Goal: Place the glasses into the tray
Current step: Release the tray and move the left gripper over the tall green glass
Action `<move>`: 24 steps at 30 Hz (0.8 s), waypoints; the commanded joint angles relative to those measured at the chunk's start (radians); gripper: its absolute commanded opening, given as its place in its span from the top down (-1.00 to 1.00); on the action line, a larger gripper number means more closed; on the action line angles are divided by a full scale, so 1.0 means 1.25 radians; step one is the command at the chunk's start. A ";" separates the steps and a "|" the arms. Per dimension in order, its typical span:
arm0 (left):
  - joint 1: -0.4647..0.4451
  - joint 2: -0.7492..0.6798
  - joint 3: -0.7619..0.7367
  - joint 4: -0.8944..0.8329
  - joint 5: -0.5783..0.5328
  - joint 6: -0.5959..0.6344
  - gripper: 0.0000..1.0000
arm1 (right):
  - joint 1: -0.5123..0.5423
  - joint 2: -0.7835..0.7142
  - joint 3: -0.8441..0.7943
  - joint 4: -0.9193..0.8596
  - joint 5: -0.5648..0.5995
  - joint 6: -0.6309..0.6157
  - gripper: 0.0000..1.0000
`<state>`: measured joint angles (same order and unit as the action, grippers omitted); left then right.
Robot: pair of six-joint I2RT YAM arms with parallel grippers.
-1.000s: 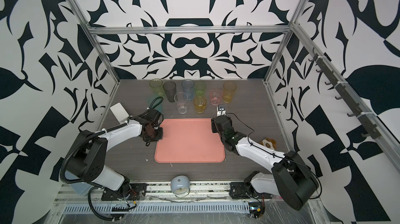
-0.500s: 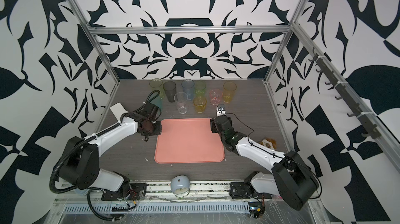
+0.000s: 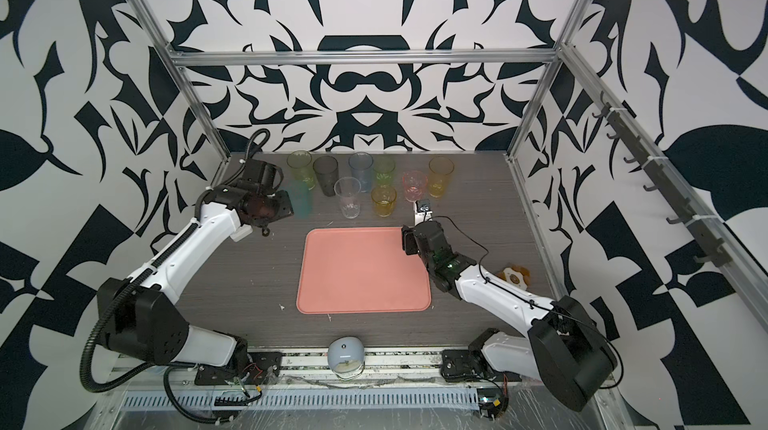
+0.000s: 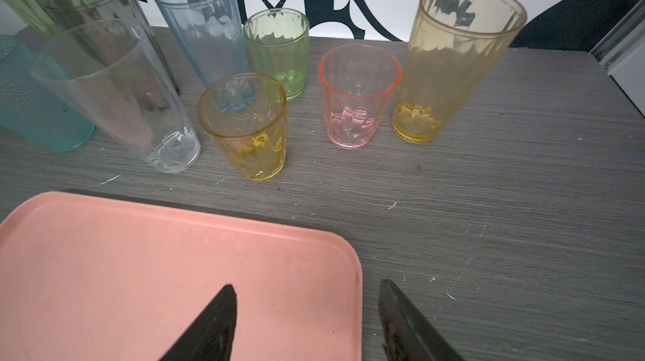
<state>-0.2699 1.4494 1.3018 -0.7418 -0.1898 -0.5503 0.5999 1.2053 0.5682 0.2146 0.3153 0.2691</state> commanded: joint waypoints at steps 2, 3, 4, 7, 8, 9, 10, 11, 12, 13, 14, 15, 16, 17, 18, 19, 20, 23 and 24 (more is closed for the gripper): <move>0.036 0.013 0.082 -0.040 -0.025 -0.028 -0.18 | 0.001 -0.001 0.006 0.025 -0.030 -0.016 -0.35; 0.041 0.021 0.098 -0.037 -0.025 -0.027 -0.19 | 0.001 0.000 0.006 0.025 -0.030 -0.015 -0.35; 0.046 0.030 0.113 -0.033 -0.026 -0.026 -0.19 | 0.001 0.001 0.007 0.025 -0.030 -0.016 -0.35; 0.058 0.064 0.168 -0.028 -0.030 -0.023 -0.19 | 0.001 0.004 0.009 0.025 -0.031 -0.015 -0.34; 0.064 0.078 0.188 -0.027 -0.030 -0.020 -0.20 | 0.001 0.005 0.009 0.025 -0.031 -0.013 -0.34; 0.070 0.091 0.208 -0.027 -0.030 -0.018 -0.20 | 0.001 0.006 0.010 0.025 -0.033 -0.013 -0.34; 0.074 0.103 0.225 -0.027 -0.030 -0.019 -0.20 | 0.002 0.008 0.012 0.024 -0.034 -0.014 -0.34; 0.078 0.115 0.241 -0.026 -0.029 -0.019 -0.20 | 0.001 0.009 0.013 0.022 -0.036 -0.013 -0.34; 0.082 0.129 0.259 -0.028 -0.028 -0.019 -0.20 | 0.001 0.011 0.014 0.017 -0.036 -0.013 -0.34; 0.084 0.139 0.274 -0.031 -0.025 -0.019 -0.20 | 0.002 0.012 0.015 0.014 -0.036 -0.014 -0.34; 0.086 0.153 0.290 -0.035 -0.022 -0.018 -0.20 | 0.001 0.014 0.017 0.010 -0.032 -0.016 -0.34; 0.088 0.166 0.303 -0.036 -0.019 -0.019 -0.20 | 0.002 0.015 0.019 0.006 -0.026 -0.017 -0.34; 0.089 0.176 0.312 -0.035 -0.016 -0.019 -0.20 | 0.002 0.015 0.021 0.003 -0.021 -0.018 -0.35; 0.092 0.189 0.322 -0.035 -0.013 -0.018 -0.20 | 0.001 0.015 0.024 0.000 -0.015 -0.019 -0.35; 0.094 0.205 0.334 -0.036 -0.011 -0.017 -0.20 | 0.001 0.015 0.024 -0.002 -0.012 -0.018 -0.35; 0.096 0.217 0.344 -0.036 -0.009 -0.016 -0.20 | 0.001 0.014 0.024 -0.002 -0.009 -0.020 -0.35; 0.099 0.233 0.355 -0.035 -0.006 -0.015 -0.20 | 0.002 0.014 0.023 0.000 -0.008 -0.019 -0.35; 0.104 0.280 0.387 -0.032 -0.004 -0.016 -0.20 | 0.001 0.017 0.023 0.003 -0.006 -0.019 -0.35; 0.104 0.297 0.402 -0.036 -0.005 -0.016 -0.20 | 0.002 0.019 0.024 0.003 -0.004 -0.018 -0.35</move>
<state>-0.1478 1.7729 1.7538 -0.7479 -0.2012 -0.5690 0.5999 1.2251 0.5682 0.2028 0.2852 0.2577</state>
